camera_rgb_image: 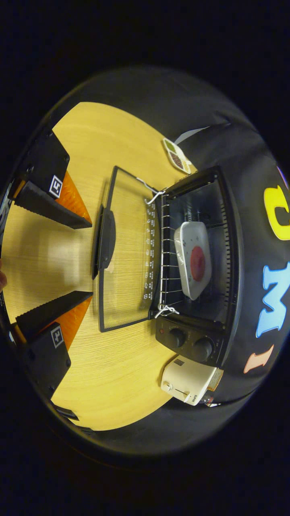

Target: Open the toaster oven, put the food inside, and close the toaster oven door.

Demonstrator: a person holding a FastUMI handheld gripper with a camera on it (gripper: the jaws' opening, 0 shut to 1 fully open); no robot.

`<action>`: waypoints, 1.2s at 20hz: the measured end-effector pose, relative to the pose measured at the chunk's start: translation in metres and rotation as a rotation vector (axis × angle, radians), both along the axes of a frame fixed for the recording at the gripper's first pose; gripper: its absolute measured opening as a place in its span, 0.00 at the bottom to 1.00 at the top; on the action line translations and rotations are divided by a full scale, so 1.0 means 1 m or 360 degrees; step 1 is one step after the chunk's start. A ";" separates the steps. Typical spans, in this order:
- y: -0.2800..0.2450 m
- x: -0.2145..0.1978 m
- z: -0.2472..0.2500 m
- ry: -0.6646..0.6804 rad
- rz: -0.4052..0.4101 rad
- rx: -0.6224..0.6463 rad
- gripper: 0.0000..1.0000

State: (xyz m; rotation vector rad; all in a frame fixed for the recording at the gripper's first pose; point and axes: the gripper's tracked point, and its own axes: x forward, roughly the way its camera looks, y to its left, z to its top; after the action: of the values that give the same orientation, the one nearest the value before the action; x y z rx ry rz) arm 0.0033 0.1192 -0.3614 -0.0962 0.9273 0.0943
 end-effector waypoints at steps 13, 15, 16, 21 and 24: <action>0.011 0.027 -0.019 0.0097 0.0020 -0.0056 0.97; 0.011 0.027 -0.018 0.0117 0.0025 -0.0080 0.97; 0.010 0.026 -0.019 0.0131 0.0019 -0.0076 0.97; 0.011 0.026 0.005 0.0022 0.0131 -0.0072 0.97; 0.016 0.028 0.036 -0.0086 0.0198 -0.0028 0.96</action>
State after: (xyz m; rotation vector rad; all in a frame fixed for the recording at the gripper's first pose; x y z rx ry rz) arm 0.0316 0.1351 -0.3258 -0.1717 0.8678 0.1978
